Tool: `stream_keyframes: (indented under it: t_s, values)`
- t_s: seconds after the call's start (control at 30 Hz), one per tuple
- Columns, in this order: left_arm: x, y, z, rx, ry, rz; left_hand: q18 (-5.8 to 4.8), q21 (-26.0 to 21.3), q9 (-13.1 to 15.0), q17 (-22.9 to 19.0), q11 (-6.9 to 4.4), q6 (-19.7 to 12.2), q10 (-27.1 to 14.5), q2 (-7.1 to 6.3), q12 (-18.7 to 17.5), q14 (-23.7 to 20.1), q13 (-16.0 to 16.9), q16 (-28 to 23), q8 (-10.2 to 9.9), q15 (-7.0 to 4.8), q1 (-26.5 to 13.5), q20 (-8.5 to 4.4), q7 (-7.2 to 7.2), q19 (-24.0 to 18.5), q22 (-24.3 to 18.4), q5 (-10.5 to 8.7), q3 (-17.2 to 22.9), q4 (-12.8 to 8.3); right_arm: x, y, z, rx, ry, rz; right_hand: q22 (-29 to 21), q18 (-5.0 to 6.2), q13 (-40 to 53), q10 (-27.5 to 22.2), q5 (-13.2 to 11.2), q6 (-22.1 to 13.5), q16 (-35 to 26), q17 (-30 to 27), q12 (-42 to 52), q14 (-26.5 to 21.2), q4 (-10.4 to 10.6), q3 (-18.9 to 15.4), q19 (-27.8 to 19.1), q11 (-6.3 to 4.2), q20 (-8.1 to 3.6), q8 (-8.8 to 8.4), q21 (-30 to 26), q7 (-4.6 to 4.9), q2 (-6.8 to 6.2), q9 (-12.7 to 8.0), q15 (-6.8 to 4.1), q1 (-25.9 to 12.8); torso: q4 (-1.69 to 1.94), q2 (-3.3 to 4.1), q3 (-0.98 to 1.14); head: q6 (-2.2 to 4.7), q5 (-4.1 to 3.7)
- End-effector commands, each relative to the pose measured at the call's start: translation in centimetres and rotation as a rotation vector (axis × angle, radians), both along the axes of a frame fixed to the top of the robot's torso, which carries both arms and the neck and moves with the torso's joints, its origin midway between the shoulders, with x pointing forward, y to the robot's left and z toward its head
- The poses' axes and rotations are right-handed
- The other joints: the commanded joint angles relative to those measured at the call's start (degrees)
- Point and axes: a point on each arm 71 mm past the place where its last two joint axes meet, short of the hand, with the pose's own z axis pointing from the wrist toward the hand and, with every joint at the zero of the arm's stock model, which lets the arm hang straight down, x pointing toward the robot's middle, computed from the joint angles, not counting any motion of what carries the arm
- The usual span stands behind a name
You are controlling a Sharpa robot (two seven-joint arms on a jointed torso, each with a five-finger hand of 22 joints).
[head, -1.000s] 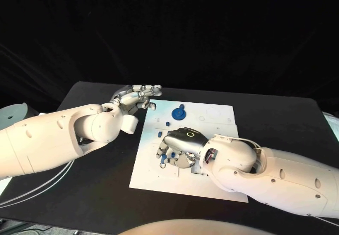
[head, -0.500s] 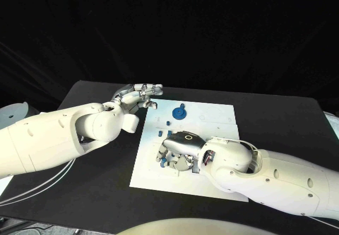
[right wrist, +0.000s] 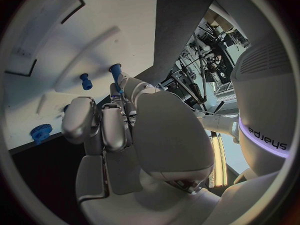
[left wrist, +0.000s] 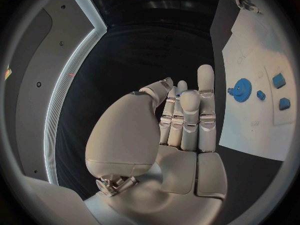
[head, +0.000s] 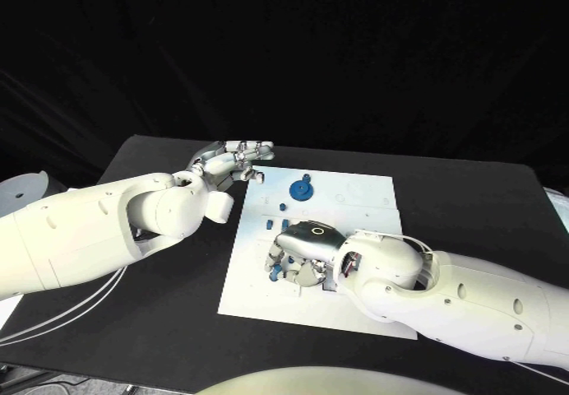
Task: Assemble the parts on the task board
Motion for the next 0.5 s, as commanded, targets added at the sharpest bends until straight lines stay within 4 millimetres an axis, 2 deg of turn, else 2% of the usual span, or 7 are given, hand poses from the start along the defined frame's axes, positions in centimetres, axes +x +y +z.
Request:
stream_keyframes:
  t_s: [0.03, 0.37, 0.4, 0.5]
  values:
    - [-0.06, -0.25, 0.14, -0.010, -0.010, -0.021, 0.62, -0.2, -0.1, -0.1, 0.04, 0.1, -0.2, 0.33, 0.1, -0.4, 0.1, -0.1, 0.3, 0.02, -0.3, -0.04, 0.36, -0.1, -0.1, 0.15, -0.2, -0.1, -0.01, 0.05, -0.29, -0.043, -0.021, -0.005, -0.1, -0.23, 0.3, 2.9, 0.2, -0.1, 0.2, -0.1, 0.2, 2.4, -0.4, 0.9, 0.1, -2.67, 0.17, -0.16, 0.1, 0.46, 0.01, 0.0, 0.24, -0.6, 0.02, 0.02, -0.03, 0.00, -0.04]
    - [-0.06, -0.23, 0.14, -0.009, -0.009, -0.021, 0.62, -0.2, -0.1, -0.2, 0.03, 0.0, -0.3, 0.36, 0.2, -0.4, 0.1, -0.1, 0.3, 0.03, -0.3, -0.03, 0.34, -0.1, -0.1, 0.16, -0.2, -0.1, 0.00, 0.16, -0.48, -0.068, -0.028, -0.009, 0.0, -0.23, 0.3, 2.9, 0.2, -0.1, 0.2, -0.1, 0.2, 2.3, -0.6, 1.1, 0.0, -2.67, 0.19, -0.15, 0.1, 0.47, -0.12, 0.0, 0.26, -1.2, -0.01, -0.01, -0.06, -0.06, -0.05]
    - [-0.06, -0.24, 0.14, -0.009, -0.009, -0.021, 0.62, -0.2, -0.1, -0.2, 0.03, 0.0, -0.3, 0.36, 0.2, -0.4, 0.1, -0.1, 0.3, 0.03, -0.3, -0.03, 0.34, -0.1, -0.1, 0.16, -0.2, -0.1, -0.01, 0.20, -0.54, -0.073, -0.024, -0.008, 0.0, -0.23, 0.3, 2.8, 0.2, -0.2, 0.2, -0.1, 0.2, 2.3, -0.7, 1.1, 0.0, -2.66, 0.21, -0.17, 0.1, 0.47, -0.31, 0.0, 0.28, -1.5, -0.02, -0.01, -0.07, -0.05, -0.02]
    - [-0.07, -0.24, 0.14, -0.009, -0.009, -0.021, 0.62, -0.2, -0.1, -0.2, 0.03, 0.0, -0.3, 0.36, 0.2, -0.4, 0.1, -0.1, 0.3, 0.03, -0.3, -0.03, 0.34, -0.1, -0.1, 0.16, -0.2, -0.1, 0.00, 0.27, -0.91, -0.096, -0.002, -0.007, -2.1, 0.11, -0.1, -0.5, 0.7, -3.3, -0.6, -1.2, -0.2, 2.1, 0.1, -0.1, -1.0, -1.97, 0.62, -0.54, -1.3, 0.89, -2.22, -0.7, 0.97, -5.0, -0.04, -0.03, -0.07, -0.03, 0.03]
